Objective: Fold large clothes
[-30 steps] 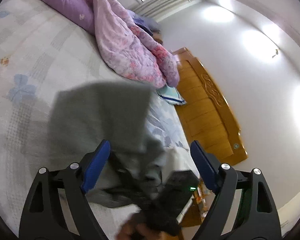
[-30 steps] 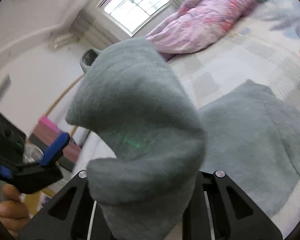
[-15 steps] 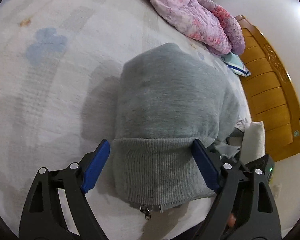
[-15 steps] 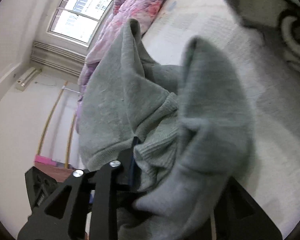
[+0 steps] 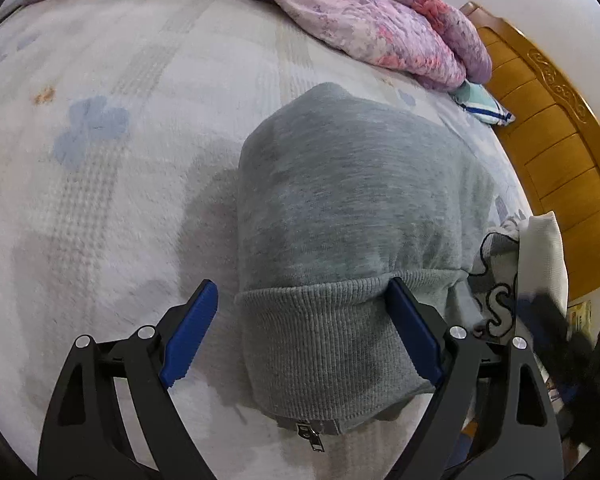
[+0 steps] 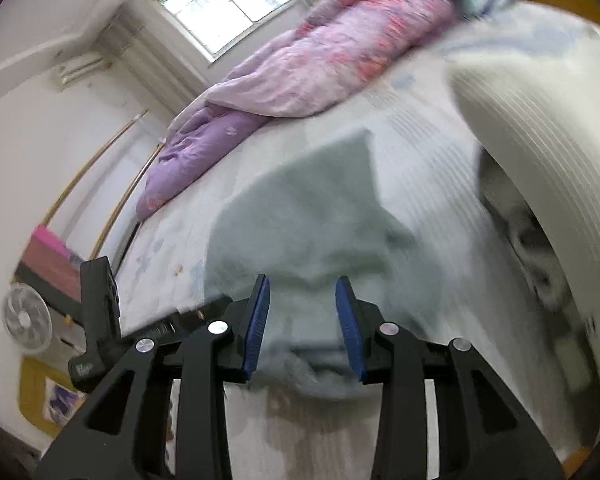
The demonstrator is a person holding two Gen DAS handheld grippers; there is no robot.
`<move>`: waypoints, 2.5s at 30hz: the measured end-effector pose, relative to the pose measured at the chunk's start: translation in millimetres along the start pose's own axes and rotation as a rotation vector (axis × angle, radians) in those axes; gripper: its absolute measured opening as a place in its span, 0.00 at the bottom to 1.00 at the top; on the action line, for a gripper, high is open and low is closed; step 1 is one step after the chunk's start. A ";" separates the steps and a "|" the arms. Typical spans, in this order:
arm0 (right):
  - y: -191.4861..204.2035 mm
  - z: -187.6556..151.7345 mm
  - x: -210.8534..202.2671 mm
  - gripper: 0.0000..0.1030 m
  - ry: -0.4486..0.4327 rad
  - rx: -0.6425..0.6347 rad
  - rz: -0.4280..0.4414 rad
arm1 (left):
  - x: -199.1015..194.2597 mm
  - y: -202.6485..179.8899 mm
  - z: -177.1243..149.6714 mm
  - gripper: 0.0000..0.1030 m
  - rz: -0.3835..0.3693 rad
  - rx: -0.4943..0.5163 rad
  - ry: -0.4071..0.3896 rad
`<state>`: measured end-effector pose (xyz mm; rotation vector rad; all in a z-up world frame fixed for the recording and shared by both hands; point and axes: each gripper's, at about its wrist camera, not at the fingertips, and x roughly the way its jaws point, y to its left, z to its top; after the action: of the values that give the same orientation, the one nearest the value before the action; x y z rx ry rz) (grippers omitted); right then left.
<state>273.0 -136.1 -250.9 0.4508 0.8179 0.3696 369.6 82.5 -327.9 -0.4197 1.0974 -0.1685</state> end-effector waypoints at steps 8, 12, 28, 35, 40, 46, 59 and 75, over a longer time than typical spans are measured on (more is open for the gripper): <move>-59.6 -15.4 102.9 0.18 0.200 0.045 -0.177 | 20.3 0.9 -0.6 0.86 -0.005 0.007 0.050; -61.9 -15.4 104.1 0.17 0.197 0.039 -0.185 | 23.1 -0.8 1.9 0.88 -0.001 -0.014 0.054; -53.2 7.9 97.0 0.18 0.233 0.012 -0.141 | 38.1 -28.0 73.9 0.82 0.101 0.091 0.109; -19.2 70.9 90.0 0.20 0.102 -0.079 -0.073 | 53.6 -12.4 72.8 0.86 0.094 0.078 0.133; -41.1 89.4 162.2 0.14 0.239 -0.059 -0.159 | 65.0 -3.0 77.4 0.88 0.069 0.053 0.155; -71.3 85.0 195.2 0.12 0.301 0.018 -0.169 | 80.7 1.8 80.5 0.92 0.051 -0.001 0.160; -54.4 18.2 61.9 0.58 0.125 0.153 -0.054 | 1.2 18.6 25.6 0.92 -0.198 -0.113 0.020; -108.0 -47.7 33.0 0.73 0.003 0.719 -0.060 | 25.4 9.6 -25.8 0.83 -0.121 -0.152 0.058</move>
<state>272.6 -199.9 -355.6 1.0898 0.9547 0.0054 357.5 76.4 -362.9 -0.6217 1.1463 -0.2055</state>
